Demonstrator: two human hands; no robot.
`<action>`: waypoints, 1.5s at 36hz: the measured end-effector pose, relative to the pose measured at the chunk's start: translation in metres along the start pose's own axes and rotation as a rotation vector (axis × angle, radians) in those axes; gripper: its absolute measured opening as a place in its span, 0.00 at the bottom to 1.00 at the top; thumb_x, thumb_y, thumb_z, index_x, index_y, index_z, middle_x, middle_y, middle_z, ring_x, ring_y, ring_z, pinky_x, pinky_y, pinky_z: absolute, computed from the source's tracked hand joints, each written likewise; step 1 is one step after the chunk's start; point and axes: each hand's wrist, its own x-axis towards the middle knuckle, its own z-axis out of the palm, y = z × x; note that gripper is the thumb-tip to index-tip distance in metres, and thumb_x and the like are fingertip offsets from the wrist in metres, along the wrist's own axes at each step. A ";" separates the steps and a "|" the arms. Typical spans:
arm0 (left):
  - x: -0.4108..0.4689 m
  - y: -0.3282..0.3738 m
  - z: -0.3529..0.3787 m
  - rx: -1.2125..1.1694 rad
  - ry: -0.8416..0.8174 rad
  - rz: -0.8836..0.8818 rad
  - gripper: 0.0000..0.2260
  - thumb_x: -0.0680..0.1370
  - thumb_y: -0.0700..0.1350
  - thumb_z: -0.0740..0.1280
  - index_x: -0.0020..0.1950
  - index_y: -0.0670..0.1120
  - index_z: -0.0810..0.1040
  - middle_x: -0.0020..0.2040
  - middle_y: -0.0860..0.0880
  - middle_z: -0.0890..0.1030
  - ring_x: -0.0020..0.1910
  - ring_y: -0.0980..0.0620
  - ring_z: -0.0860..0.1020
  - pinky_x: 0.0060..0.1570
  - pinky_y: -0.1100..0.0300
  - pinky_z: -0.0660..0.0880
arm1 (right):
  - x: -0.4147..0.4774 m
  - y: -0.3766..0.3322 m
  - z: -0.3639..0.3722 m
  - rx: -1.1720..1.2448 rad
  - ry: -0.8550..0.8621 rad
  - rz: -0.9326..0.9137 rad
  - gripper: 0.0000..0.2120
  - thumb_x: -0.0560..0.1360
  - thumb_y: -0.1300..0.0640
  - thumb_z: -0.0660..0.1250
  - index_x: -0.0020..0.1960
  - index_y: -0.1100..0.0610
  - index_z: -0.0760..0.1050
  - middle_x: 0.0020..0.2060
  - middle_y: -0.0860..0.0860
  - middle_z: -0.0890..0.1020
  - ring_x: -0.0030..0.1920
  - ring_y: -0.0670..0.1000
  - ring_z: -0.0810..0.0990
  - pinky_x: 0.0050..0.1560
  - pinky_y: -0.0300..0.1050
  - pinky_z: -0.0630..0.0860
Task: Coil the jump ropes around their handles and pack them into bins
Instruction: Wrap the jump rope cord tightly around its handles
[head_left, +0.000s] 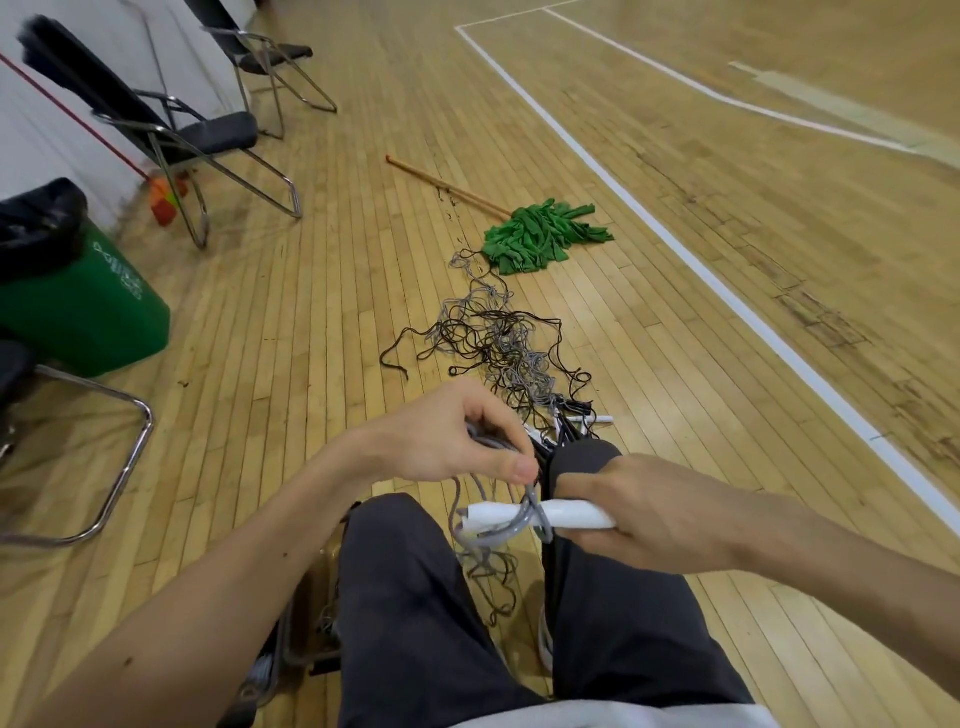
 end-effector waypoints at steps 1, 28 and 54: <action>0.000 -0.002 0.001 -0.045 0.028 0.018 0.09 0.72 0.54 0.75 0.42 0.49 0.86 0.35 0.50 0.82 0.33 0.49 0.77 0.35 0.57 0.71 | -0.001 0.000 -0.002 0.039 0.039 -0.011 0.10 0.81 0.43 0.59 0.49 0.49 0.70 0.31 0.45 0.71 0.30 0.47 0.70 0.31 0.38 0.63; 0.010 -0.025 0.059 -0.246 0.513 -0.164 0.15 0.86 0.51 0.55 0.50 0.47 0.78 0.29 0.52 0.66 0.26 0.54 0.60 0.25 0.62 0.56 | 0.019 0.024 0.001 0.529 0.536 0.366 0.11 0.80 0.54 0.66 0.40 0.56 0.74 0.27 0.44 0.71 0.27 0.44 0.66 0.31 0.41 0.63; 0.001 0.008 0.038 1.070 -0.153 -0.193 0.12 0.84 0.52 0.59 0.59 0.51 0.79 0.41 0.55 0.74 0.43 0.54 0.76 0.43 0.59 0.75 | 0.030 0.016 0.031 -0.016 -0.247 0.480 0.08 0.81 0.53 0.61 0.54 0.55 0.76 0.37 0.49 0.76 0.35 0.51 0.75 0.37 0.45 0.71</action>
